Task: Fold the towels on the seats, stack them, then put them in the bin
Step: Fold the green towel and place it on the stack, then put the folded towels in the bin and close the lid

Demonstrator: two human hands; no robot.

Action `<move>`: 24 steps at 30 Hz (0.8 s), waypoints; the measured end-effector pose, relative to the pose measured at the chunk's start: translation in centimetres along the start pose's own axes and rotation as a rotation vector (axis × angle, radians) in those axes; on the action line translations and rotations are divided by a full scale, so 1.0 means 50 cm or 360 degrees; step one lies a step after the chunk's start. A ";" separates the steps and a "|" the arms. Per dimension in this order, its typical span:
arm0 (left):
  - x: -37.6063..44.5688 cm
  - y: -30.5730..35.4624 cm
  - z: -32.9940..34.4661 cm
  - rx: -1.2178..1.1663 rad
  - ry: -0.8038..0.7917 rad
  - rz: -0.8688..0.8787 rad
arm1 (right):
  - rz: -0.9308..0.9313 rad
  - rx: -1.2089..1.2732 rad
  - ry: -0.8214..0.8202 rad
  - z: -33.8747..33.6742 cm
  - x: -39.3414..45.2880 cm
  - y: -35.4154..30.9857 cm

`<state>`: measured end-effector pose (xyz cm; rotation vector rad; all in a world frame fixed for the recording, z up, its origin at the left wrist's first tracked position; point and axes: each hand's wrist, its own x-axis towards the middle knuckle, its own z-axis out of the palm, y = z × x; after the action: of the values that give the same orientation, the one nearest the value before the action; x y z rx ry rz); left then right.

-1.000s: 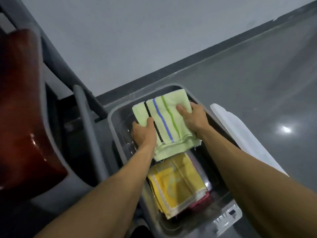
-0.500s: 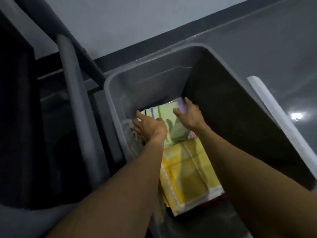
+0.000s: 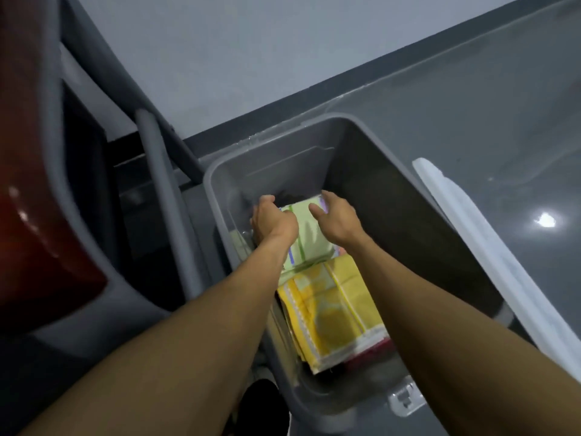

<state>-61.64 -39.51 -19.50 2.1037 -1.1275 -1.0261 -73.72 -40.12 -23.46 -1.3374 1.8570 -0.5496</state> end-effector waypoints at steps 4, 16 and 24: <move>-0.084 0.077 -0.088 -0.0028 -0.0088 0.0177 | -0.0060 0.0093 0.0101 -0.076 -0.102 -0.074; -0.364 0.169 -0.389 0.0052 -0.0317 0.0726 | -0.0324 0.0207 0.0427 -0.243 -0.472 -0.316; -0.439 0.218 -0.512 -0.0085 -0.0358 0.0949 | -0.0418 0.0093 0.0505 -0.264 -0.604 -0.421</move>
<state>-53.50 -23.66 11.12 1.4800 -1.6785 -0.9885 -66.82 -20.69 9.77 -1.5350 1.9042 -0.9945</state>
